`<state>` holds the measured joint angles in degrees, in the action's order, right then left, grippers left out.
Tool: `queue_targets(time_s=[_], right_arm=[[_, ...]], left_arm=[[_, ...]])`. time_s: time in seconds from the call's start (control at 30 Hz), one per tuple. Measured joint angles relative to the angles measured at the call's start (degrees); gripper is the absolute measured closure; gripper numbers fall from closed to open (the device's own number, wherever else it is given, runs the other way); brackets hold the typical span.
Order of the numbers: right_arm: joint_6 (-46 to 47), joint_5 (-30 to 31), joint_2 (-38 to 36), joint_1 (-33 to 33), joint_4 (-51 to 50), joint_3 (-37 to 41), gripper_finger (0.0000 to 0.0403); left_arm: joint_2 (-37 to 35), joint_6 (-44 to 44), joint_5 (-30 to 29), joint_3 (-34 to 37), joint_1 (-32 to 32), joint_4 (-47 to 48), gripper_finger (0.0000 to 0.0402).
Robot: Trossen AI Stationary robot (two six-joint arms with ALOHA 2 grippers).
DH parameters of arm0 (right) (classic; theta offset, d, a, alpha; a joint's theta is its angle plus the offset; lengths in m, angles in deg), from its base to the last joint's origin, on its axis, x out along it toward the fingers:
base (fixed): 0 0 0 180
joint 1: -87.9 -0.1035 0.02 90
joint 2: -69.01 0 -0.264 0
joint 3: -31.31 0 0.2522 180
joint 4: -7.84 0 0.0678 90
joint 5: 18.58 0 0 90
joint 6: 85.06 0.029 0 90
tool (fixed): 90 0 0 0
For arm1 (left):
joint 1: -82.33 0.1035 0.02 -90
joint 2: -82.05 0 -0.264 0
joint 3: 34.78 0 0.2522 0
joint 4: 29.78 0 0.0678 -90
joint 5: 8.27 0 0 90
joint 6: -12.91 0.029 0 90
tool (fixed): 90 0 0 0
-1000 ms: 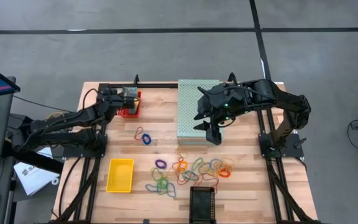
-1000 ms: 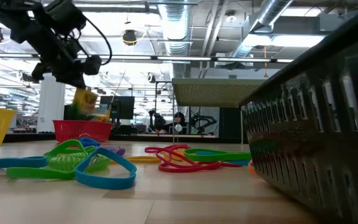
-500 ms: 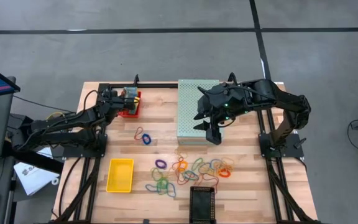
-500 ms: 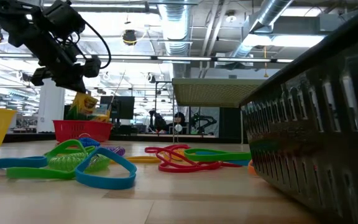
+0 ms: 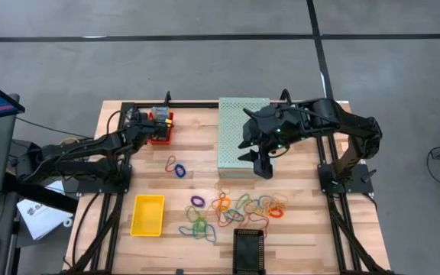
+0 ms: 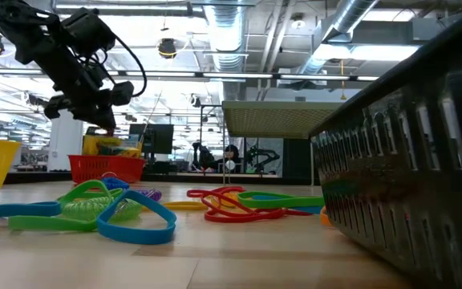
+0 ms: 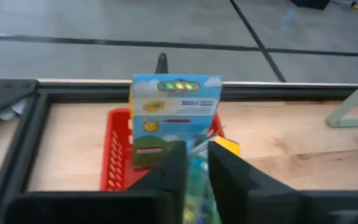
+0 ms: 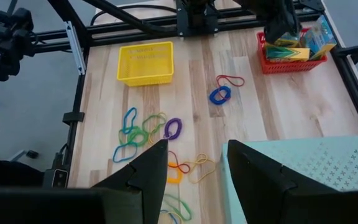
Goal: Pick & Place Office Desk Supplies
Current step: Put the crayon box into the red bin, then put the orange spring keychain into the black bin
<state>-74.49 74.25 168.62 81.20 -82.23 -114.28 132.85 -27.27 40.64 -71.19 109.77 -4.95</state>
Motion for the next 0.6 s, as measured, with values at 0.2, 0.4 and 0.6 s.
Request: queue_targets(time_s=[0.2, 0.4, 0.6], right_arm=[[0.0, 0.02, 0.0, -0.1, 0.01, 0.0, 0.0239], [0.0, 0.2, 0.0, 0.02, 0.0, 0.0, 0.0239], [0.0, 4.27, -0.37, -0.19, -4.54, 0.0, 0.0239]], left_arm=[[-2.32, -0.27, -0.42, -0.13, -0.09, -2.74, 0.0224], [-7.99, 7.09, 2.09, -2.0, -0.2, -10.52, 0.0171], [-13.32, 14.27, 18.04, -3.76, -0.2, -21.83, 0.019]])
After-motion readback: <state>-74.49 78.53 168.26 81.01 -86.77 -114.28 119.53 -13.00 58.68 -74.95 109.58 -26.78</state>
